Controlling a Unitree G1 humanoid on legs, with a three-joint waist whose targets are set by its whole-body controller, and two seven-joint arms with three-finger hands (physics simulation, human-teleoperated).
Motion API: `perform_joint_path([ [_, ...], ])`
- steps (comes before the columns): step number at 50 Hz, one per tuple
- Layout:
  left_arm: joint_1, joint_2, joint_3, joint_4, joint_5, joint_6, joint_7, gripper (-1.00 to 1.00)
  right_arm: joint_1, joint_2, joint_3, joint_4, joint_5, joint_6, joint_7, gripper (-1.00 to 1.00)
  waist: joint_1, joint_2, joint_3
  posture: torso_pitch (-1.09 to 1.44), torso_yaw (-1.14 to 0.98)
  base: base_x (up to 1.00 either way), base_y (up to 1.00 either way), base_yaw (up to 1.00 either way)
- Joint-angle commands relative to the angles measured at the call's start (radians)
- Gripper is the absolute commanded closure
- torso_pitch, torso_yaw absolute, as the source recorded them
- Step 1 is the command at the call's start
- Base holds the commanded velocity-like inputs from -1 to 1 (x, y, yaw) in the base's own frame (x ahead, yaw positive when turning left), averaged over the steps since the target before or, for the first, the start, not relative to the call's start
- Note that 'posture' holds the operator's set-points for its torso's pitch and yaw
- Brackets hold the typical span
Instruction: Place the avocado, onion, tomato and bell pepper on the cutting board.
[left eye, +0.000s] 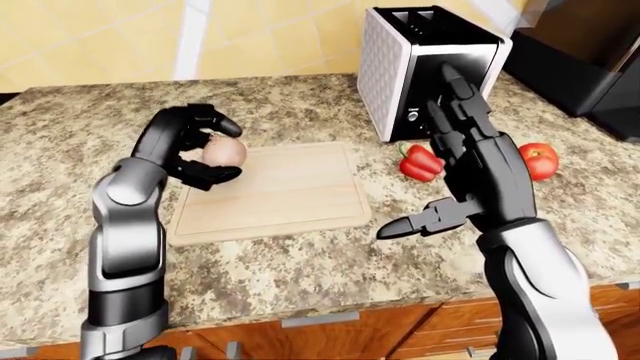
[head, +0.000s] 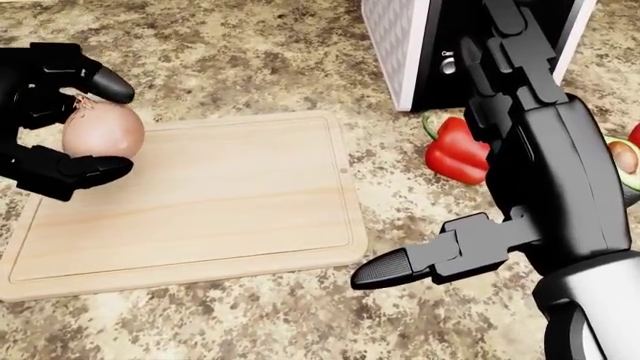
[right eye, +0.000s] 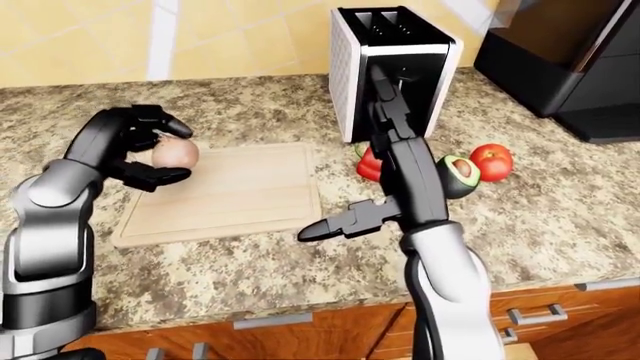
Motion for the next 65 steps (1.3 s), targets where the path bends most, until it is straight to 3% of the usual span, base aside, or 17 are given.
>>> perform_joint_path([
  [1,-0.032,0.014,0.013,-0.041,0.004,-0.025,0.009,0.13,-0.022,-0.004,-0.005,-0.029,0.0,-0.025,-0.005,-1.0,0.0,0.004,-0.024,0.0,0.0,0.0,0.0,0.0],
  [9,-0.028,0.009,0.011,-0.029,0.011,-0.034,0.009,0.03,-0.014,-0.002,-0.004,-0.023,0.0,-0.036,-0.007,-1.0,0.0,0.004,-0.024,0.0,0.0,0.0,0.0,0.0],
  [10,-0.028,0.009,0.012,-0.026,0.012,-0.036,0.011,-0.03,-0.014,-0.003,-0.005,-0.022,-0.001,-0.037,-0.006,-1.0,0.0,0.004,-0.025,0.0,0.0,0.0,0.0,0.0],
  [11,-0.026,0.008,0.011,-0.028,0.014,-0.037,0.009,-0.25,-0.014,-0.003,-0.008,-0.024,0.001,-0.036,-0.006,-1.0,0.0,0.004,-0.025,0.0,0.0,0.0,0.0,0.0],
  [15,-0.018,0.008,0.013,-0.035,0.015,-0.037,0.004,-0.32,-0.008,-0.005,-0.009,-0.026,0.001,-0.038,-0.006,-1.0,0.0,0.004,-0.025,0.0,0.0,0.0,0.0,0.0],
  [17,-0.014,0.008,0.015,-0.035,0.016,-0.038,0.004,-0.61,-0.008,-0.005,-0.01,-0.026,0.002,-0.039,-0.006,-1.0,0.0,0.004,-0.025,0.0,0.0,0.0,0.0,0.0],
  [23,-0.015,0.004,0.01,-0.028,0.019,-0.042,0.0,-1.0,-0.001,-0.006,-0.014,-0.023,0.004,-0.047,-0.005,-1.0,0.0,0.004,-0.026,0.0,0.0,0.0,0.0,0.0],
  [30,-0.032,0.019,0.024,-0.063,0.021,-0.009,-0.009,-1.0,0.006,-0.005,-0.011,-0.021,0.003,-0.054,-0.008,-1.0,0.0,0.003,-0.026,0.0,0.0,0.0,0.0,0.0],
  [37,-0.028,0.038,0.041,-0.236,0.039,0.115,-0.031,-1.0,-0.022,-0.025,-0.009,-0.016,-0.045,-0.022,-0.005,-1.0,-0.003,0.004,-0.023,0.0,0.0,0.0,0.0,0.0],
  [39,-0.039,0.032,0.06,-0.33,0.034,0.214,-0.029,-1.0,-0.039,-0.041,-0.014,0.012,-0.075,-0.012,-0.008,-1.0,-0.003,0.004,-0.021,0.0,0.0,0.0,0.0,0.0],
  [46,-0.047,0.062,0.036,-0.584,0.057,0.444,-0.119,-1.0,-0.136,-0.07,0.002,0.043,-0.173,0.051,0.045,-1.0,-0.004,0.004,-0.015,0.0,0.0,0.0,0.0,0.0],
  [55,0.014,0.018,0.004,-0.762,0.075,0.555,-0.145,-1.0,-0.265,-0.168,0.023,0.144,-0.364,0.064,0.227,-1.0,-0.002,0.003,-0.008,0.0,0.0,0.0,0.0,0.0],
  [60,0.034,0.0,-0.016,-0.834,0.111,0.587,-0.177,-1.0,-0.327,-0.171,0.01,0.191,-0.458,0.055,0.327,-1.0,-0.003,0.0,-0.006,0.0,0.0,0.0,0.0,0.0],
  [61,0.039,-0.001,-0.017,-0.842,0.12,0.596,-0.177,-1.0,-0.333,-0.181,0.014,0.208,-0.486,0.039,0.343,-1.0,-0.002,-0.001,-0.005,0.0,0.0,0.0,0.0,0.0],
  [62,0.024,0.001,-0.015,-0.914,0.139,0.689,-0.189,-1.0,-0.384,-0.254,0.043,0.268,-0.548,-0.006,0.409,-1.0,-0.002,-0.001,-0.004,0.0,0.0,0.0,0.0,0.0],
  [65,0.015,0.011,-0.022,-0.942,0.143,0.731,-0.191,-1.0,-0.388,-0.238,0.031,0.328,-0.656,-0.131,0.495,-1.0,-0.007,0.0,-0.001,0.0,0.0,0.0,0.0,0.0],
])
